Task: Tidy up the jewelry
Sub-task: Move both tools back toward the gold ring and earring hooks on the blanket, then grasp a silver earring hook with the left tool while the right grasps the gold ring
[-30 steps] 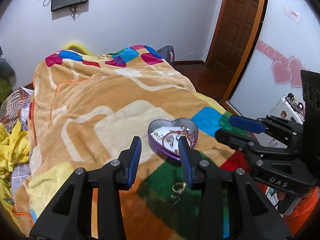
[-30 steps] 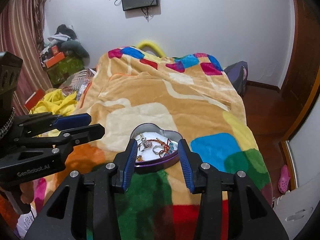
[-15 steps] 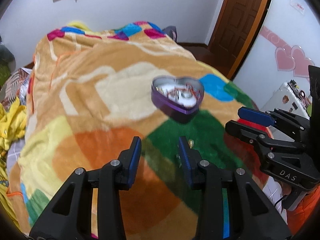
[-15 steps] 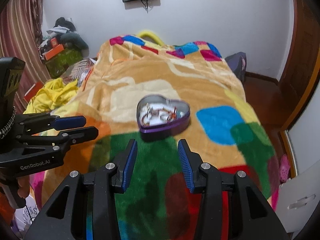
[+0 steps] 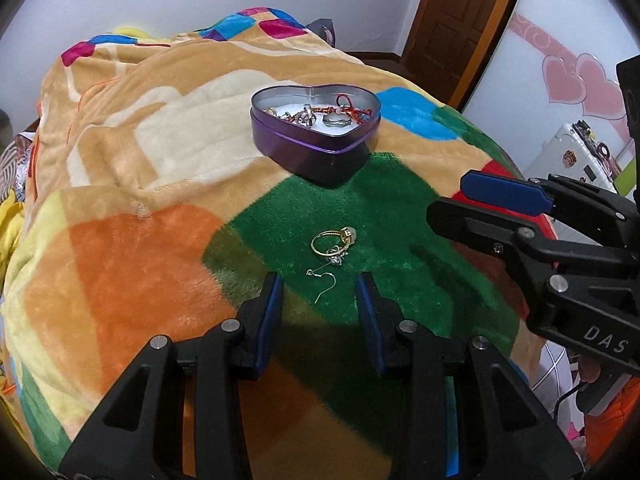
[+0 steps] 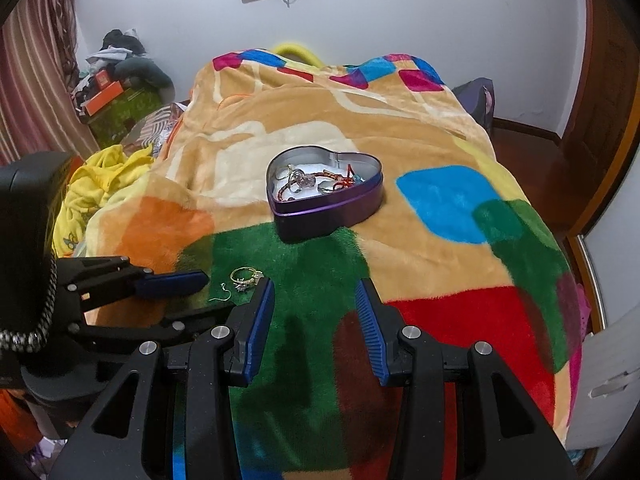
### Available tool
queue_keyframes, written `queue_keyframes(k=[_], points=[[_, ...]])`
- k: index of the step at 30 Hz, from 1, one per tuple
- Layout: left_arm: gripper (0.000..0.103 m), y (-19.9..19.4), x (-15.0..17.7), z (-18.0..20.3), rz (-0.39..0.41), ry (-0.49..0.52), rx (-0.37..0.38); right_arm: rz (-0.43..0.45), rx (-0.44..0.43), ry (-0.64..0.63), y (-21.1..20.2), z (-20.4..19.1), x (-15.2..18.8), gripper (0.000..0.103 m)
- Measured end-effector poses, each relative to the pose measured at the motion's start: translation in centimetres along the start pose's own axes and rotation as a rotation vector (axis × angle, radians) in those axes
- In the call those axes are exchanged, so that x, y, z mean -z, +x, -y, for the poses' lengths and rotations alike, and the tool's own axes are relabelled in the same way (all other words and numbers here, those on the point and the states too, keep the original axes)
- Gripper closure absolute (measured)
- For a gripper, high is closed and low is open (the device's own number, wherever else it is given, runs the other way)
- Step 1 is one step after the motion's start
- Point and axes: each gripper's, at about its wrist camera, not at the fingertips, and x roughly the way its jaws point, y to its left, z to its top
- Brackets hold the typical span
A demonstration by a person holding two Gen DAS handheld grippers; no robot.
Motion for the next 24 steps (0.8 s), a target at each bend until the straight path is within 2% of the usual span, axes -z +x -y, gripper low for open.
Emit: queue_keyframes(k=[7,9,16,24], points=[[0.082,0.5,-0.1,-0.2,0.002,0.005,0.013,0.001,-0.005,0.011,0.3,0.1,0.0,0.064],[0.091,0.5,-0.1,-0.1,0.007,0.009,0.013,0.000,-0.010,0.013,0.3,0.1,0.0,0.064],[0.091,-0.2,0.0,-0.6,0.028,0.007,0.015,-0.006,-0.008,0.003,0.6,-0.3,-0.1,0.064],[0.091,-3.2,0.0,-2.2,0.100,-0.011,-0.030,-0.032,-0.034,-0.007,1.8,-1.1,-0.2,0.064]])
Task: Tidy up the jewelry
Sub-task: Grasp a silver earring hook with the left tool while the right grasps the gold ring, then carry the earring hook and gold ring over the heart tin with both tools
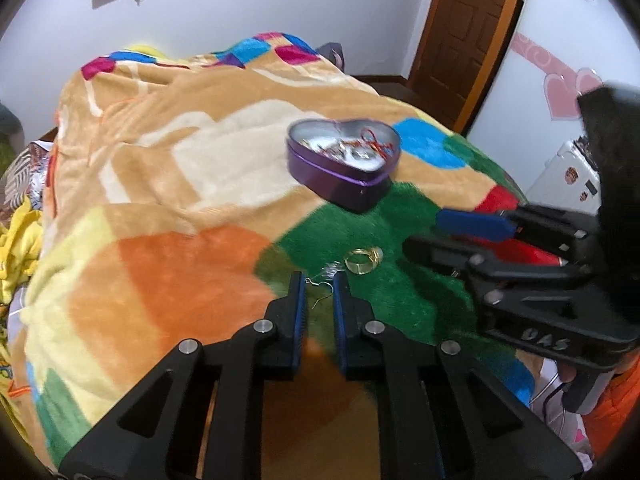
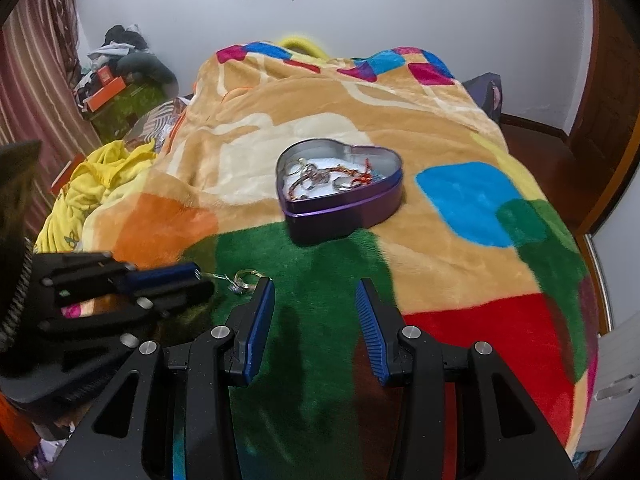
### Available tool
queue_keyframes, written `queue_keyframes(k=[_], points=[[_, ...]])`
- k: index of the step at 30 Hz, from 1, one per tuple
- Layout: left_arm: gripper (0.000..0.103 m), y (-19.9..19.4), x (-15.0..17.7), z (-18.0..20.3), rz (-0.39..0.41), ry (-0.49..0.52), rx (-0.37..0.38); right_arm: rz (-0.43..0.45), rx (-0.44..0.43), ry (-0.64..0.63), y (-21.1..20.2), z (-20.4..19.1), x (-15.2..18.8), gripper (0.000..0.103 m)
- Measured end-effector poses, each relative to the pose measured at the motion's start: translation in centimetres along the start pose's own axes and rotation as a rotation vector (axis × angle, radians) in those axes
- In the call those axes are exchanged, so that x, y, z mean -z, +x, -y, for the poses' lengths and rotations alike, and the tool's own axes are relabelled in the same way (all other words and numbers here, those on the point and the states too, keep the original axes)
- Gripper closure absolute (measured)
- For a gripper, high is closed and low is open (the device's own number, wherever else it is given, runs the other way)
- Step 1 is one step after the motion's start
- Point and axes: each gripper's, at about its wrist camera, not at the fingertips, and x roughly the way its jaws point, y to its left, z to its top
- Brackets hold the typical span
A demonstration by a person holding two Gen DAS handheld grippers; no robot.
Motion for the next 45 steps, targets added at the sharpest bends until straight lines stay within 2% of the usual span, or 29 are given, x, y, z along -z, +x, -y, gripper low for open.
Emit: queue_keyframes(k=[7,13,15,16,17,18,26,30,32,36,45], points=[[0.091,-1.7,-0.5,-1.5,0.041,-0.034,-0.010,-0.040,-0.048,-0.025,1.8,-1.7,-0.1,0.064],[0.091,-1.8,-0.4,-2.1,0.047,-0.057,-0.012,-0.048,-0.008,-0.117,3.0,-3.5,0.2,0.064],[0.091,-1.8,-0.4,-2.1,0.047,-0.062,-0.010,-0.038,0.013,-0.150,2.9,-3.9,0.3,0.074],[0.091,-1.8,-0.4,-2.1,0.047,-0.063,-0.009,-0.042,0.005,-0.165,2.8,-4.1,0.3,0.081],[0.091,-1.8,-0.5,-2.0,0.048,-0.064,-0.009,-0.040,0.004,-0.167,2.8,-4.1,0.3,0.081],[0.102,-1.8,-0.5,-2.0,0.049,-0.064,-0.007,-0.034,0.003,-0.167,2.6,-4.0,0.3,0.082],[0.102,-2.1,-1.2,-1.4,0.067,-0.055,0.008,0.018,-0.017,-0.106,1.2,-2.9,-0.3,0.082],[0.102,-2.0,-1.5,-1.5,0.066,-0.043,-0.019,0.055,-0.013,-0.087,0.1,-2.2,-0.9,0.082],[0.098,-1.5,-1.3,-1.8,0.048,-0.044,-0.034,0.070,-0.011,-0.073,-0.4,-1.8,-1.1,0.082],[0.075,-0.1,-0.7,-2.3,-0.018,-0.054,-0.015,0.089,-0.014,-0.046,-0.9,-0.9,-1.2,0.082],[0.076,2.6,-0.6,-1.5,-0.045,-0.016,-0.046,0.080,-0.017,-0.023,-0.7,0.0,-0.7,0.082]])
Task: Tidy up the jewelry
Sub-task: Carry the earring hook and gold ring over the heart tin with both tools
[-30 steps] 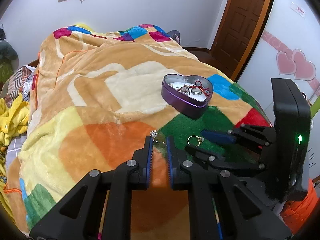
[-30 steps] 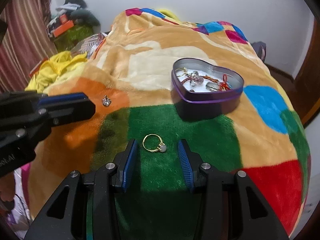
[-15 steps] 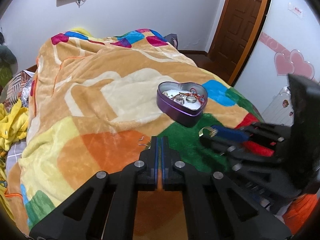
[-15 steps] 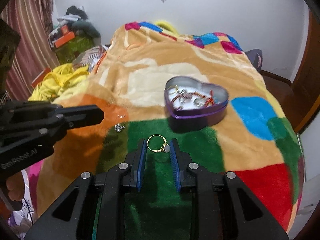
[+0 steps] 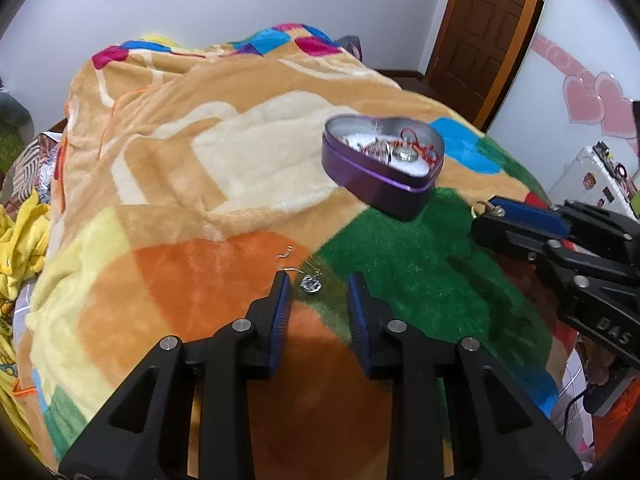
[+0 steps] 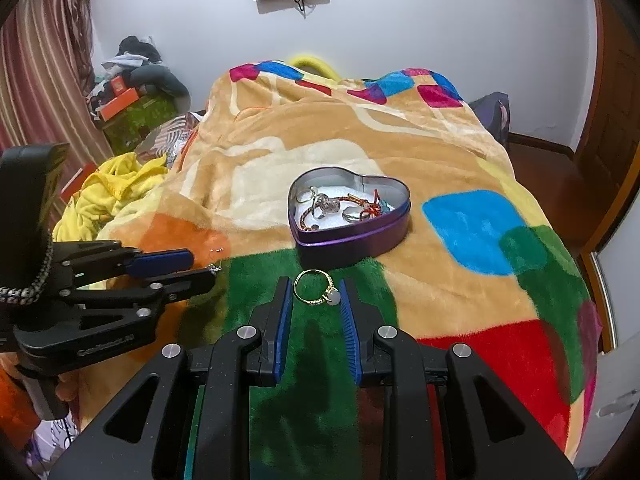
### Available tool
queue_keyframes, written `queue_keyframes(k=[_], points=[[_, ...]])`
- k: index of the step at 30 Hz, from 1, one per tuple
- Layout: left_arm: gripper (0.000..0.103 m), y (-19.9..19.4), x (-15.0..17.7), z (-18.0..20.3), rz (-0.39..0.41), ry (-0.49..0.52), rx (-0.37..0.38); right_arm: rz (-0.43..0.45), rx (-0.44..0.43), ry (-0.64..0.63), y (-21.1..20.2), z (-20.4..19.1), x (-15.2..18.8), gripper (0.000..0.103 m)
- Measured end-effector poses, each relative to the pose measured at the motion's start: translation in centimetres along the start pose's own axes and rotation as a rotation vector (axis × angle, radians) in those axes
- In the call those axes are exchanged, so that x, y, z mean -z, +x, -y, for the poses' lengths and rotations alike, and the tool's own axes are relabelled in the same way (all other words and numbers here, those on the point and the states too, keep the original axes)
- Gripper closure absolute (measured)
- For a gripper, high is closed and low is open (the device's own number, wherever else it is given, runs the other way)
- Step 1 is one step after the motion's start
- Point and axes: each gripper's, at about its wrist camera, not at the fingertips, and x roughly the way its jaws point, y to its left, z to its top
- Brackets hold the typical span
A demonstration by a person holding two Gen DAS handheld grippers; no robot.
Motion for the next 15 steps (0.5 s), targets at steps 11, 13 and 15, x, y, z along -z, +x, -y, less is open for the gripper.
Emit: queue_keyframes(k=[11,13,15], points=[[0.094,-0.6,-0.3,0.0,0.024,0.001,-0.009,0.020,-0.004,0.012,-0.4,0.7,-0.4,0.082],[0.094,-1.2,-0.7,0.2,0.043,-0.002,-0.004,0.034,-0.002,0.014,-0.6,0.9,-0.8,0.082],[0.094,-1.9,-1.2,0.4,0.068,-0.001,0.002,0.050,-0.001,0.018,-0.9,1.1,-1.2,0.082]])
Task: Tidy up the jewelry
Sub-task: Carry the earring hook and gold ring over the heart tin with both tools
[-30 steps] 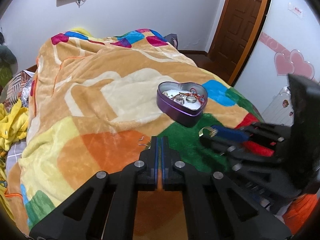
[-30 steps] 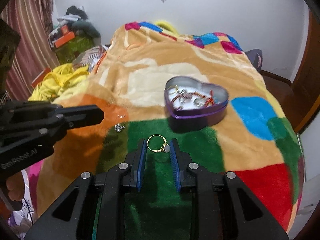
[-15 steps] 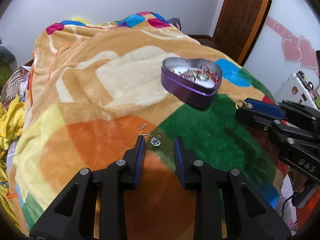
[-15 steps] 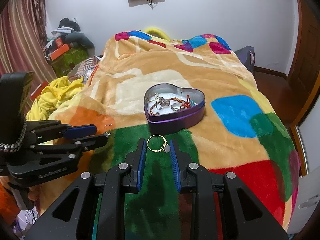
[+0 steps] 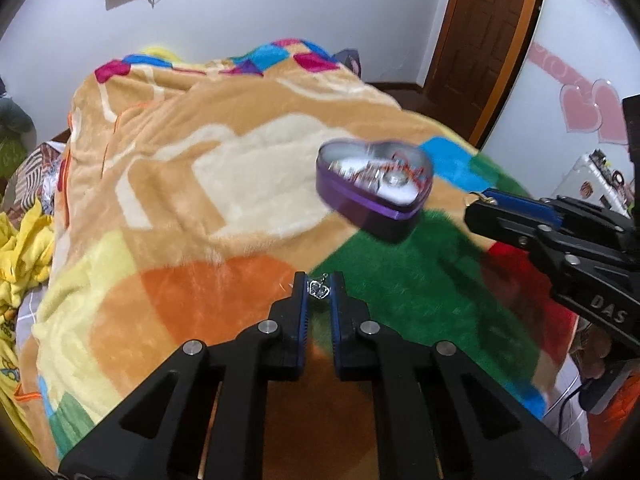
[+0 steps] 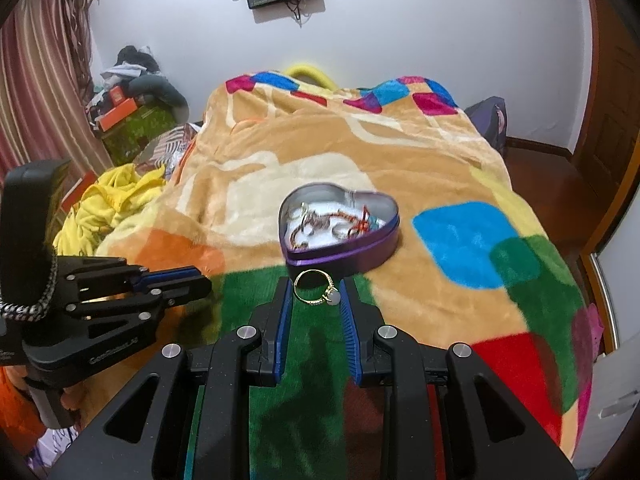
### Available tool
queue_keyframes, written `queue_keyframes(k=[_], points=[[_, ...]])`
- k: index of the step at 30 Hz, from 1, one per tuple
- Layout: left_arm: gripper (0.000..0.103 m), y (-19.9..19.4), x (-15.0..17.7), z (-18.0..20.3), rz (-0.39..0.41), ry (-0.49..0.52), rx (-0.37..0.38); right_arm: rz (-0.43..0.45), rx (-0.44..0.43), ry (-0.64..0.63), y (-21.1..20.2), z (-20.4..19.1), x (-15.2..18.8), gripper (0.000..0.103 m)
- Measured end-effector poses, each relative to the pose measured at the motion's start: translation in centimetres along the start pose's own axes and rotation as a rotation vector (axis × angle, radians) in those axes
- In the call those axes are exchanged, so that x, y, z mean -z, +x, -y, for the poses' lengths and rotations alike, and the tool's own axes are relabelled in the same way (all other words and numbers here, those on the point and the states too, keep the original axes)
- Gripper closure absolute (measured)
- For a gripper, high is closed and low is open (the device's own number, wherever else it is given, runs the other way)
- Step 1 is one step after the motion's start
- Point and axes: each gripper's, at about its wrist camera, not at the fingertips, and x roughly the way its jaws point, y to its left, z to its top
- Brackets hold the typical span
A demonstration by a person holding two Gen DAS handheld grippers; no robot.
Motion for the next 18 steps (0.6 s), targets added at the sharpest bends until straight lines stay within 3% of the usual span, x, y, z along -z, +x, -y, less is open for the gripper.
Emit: queue_keyframes(k=[9,18], points=[[0.094,-2.1,-3.8,1.4,0.113,0.022,0.032,0.078,0.014,0.024,-1.3,0.9,-2.3,0.081],[0.094,-2.4,-6.9,1.8,0.176,0.032,0.055,0.127,0.021,0.032,-1.1,1.5,-4.3,0.082]])
